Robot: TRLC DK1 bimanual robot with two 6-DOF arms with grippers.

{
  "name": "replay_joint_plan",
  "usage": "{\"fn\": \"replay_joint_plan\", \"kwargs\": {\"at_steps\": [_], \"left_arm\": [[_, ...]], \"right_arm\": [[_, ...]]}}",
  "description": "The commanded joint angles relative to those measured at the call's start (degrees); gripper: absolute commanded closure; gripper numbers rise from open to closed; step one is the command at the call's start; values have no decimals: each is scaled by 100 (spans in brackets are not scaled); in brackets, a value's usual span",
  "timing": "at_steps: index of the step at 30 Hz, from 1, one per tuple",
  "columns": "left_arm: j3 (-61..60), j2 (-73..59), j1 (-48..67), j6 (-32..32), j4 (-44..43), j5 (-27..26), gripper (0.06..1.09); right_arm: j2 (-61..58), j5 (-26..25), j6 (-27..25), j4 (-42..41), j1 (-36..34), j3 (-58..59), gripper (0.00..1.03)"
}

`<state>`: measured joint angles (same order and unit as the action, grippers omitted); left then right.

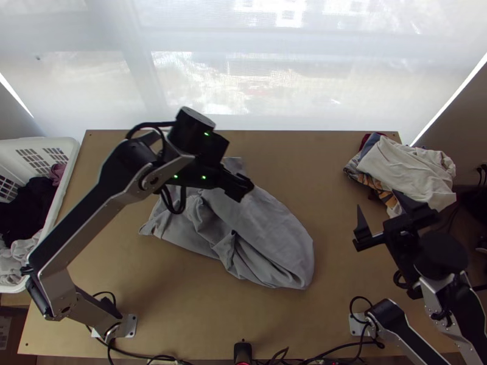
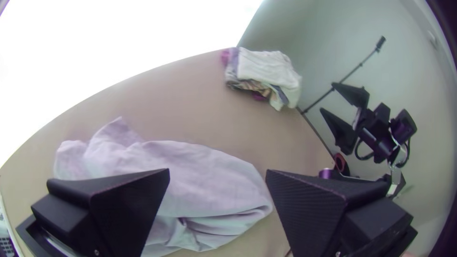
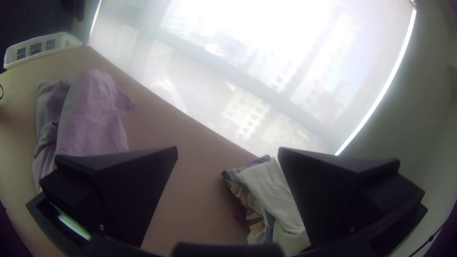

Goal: Fold the t-shirt

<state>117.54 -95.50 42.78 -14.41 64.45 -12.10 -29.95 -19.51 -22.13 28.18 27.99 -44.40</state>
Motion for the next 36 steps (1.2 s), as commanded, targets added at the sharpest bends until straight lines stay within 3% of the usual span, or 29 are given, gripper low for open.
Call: {"fn": "replay_joint_plan", "kwargs": {"at_steps": [1, 6, 14, 17, 21, 29, 36], "left_arm": [[-706, 867, -1633, 79, 42, 14, 10], [-1409, 1508, -2582, 70, 42, 14, 10], [-3035, 2967, -3936, 106, 51, 6, 10], [-3553, 3504, -4138, 97, 138, 6, 10], [-4125, 4066, -4428, 26, 165, -3, 10], [-5012, 4796, -4938, -9, 174, -29, 10], [-5715, 5235, -5210, -18, 103, -38, 10]], "right_arm": [[-1320, 281, 288, -410, 831, -227, 5], [-1882, 298, 569, -744, 1473, -587, 5], [-3614, 325, 895, 47, 2659, -1528, 5], [-3798, 782, 930, -331, 2853, -1492, 5], [-4124, 835, 851, -955, 3169, -1440, 5], [-5152, 1019, 851, -920, 3582, -1598, 5], [-5925, 1432, 1325, -771, 3652, -1712, 11]]}}
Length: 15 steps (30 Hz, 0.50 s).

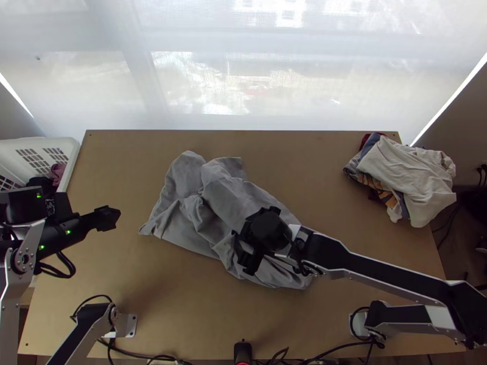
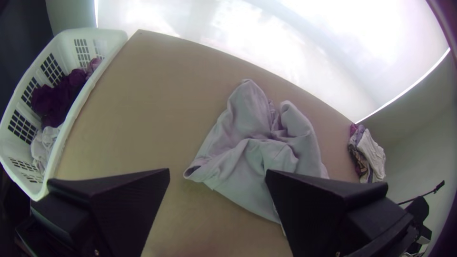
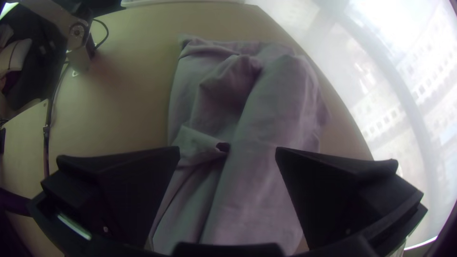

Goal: Fold the t-shirt

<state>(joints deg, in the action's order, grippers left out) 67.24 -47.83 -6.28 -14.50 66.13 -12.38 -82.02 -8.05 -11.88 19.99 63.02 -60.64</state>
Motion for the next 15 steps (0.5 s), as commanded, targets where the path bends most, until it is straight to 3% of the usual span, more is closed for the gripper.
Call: {"fn": "replay_joint_plan", "kwargs": {"at_steps": [1, 15], "left_arm": [[-757, 503, -312, -18, -91, -10, 10], [-1055, 354, -444, -26, -408, -159, 10]], "right_arm": [[-798, 340, 309, 23, 149, -88, 16], [-1484, 384, 379, -285, 43, -387, 19]]}}
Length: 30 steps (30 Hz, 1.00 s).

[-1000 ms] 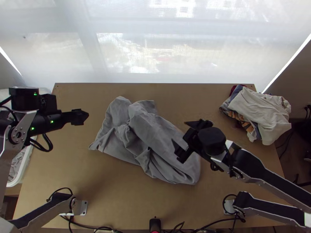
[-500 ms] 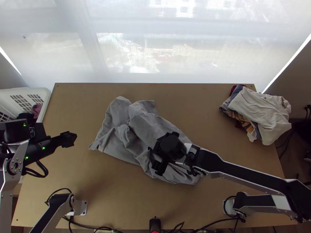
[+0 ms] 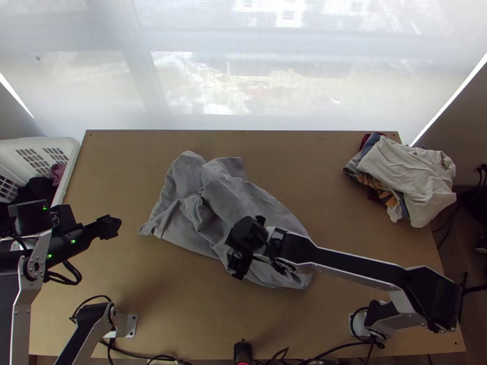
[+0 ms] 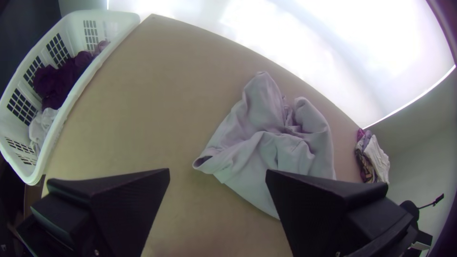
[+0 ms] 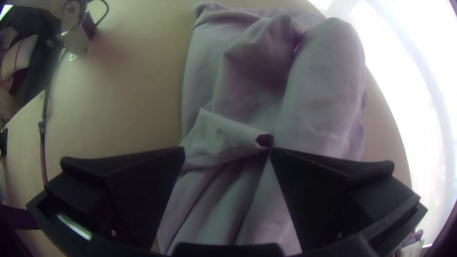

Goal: Fold the t-shirt

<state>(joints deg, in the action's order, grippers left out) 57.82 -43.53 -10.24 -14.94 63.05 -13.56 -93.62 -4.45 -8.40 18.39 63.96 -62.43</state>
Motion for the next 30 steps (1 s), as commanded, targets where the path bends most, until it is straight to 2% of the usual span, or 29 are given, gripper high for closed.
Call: {"fn": "replay_joint_plan", "kwargs": {"at_steps": [1, 4, 8, 10, 15, 21, 30], "left_arm": [[-113, -94, -48, 26, -108, -50, 10], [-148, -130, -31, 35, -126, -50, 10], [-236, -138, -4, 53, -179, -50, 10], [-272, -147, -4, 53, -214, -50, 10], [-272, -165, 4, 79, -249, -50, 10], [-272, -174, 4, 79, -267, -50, 10], [-219, -182, 48, 70, -267, -68, 10]], "right_arm": [[-367, 23, 32, -125, -51, -260, 20], [-481, 40, 23, -125, -68, -384, 32], [-587, 40, 32, -125, -60, -471, 35], [-640, 40, 32, -125, -60, -507, 48], [-692, 40, 32, -125, -77, -515, 66], [-710, 32, -30, -125, -95, -533, 100], [-385, 32, -126, -117, -165, -805, 100]]}}
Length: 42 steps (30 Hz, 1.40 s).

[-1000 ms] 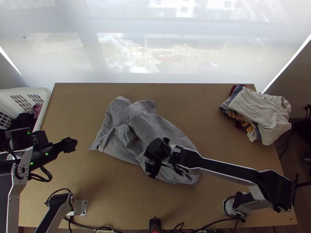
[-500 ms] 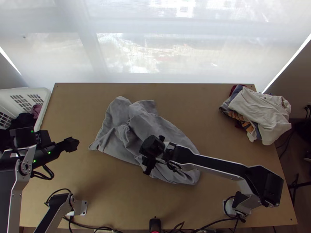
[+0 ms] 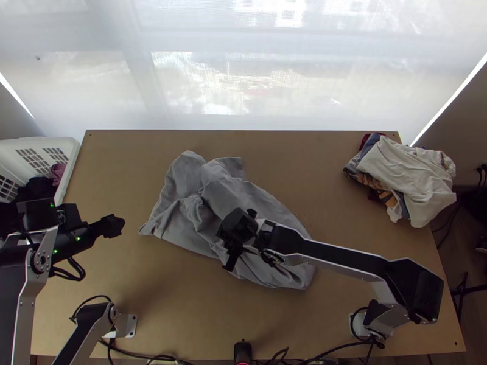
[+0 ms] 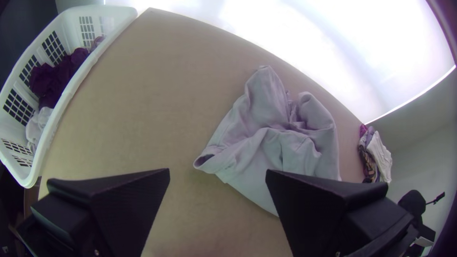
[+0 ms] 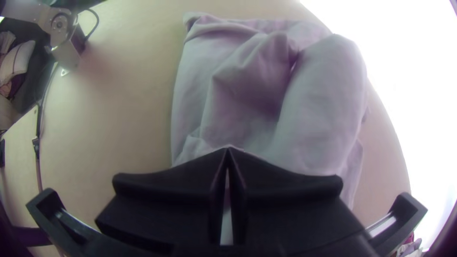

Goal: Fold the t-shirt

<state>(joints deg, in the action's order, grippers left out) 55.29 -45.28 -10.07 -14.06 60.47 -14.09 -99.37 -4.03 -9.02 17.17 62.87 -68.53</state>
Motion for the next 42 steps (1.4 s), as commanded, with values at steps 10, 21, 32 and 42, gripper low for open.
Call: {"fn": "replay_joint_plan", "kwargs": {"at_steps": [10, 21, 32, 42], "left_arm": [[114, 19, 75, -35, 9, -103, 10], [70, 124, 75, -35, 44, -103, 10], [-71, 10, 224, -26, -70, -112, 10], [-97, -781, 866, 44, -659, -121, 10]], "right_arm": [[454, -10, -188, 252, -451, -899, 100], [551, -36, -329, 226, -1102, -398, 100], [893, -45, -610, 173, -2429, -1971, 100], [972, -124, -698, 349, -2780, -3439, 100]]}}
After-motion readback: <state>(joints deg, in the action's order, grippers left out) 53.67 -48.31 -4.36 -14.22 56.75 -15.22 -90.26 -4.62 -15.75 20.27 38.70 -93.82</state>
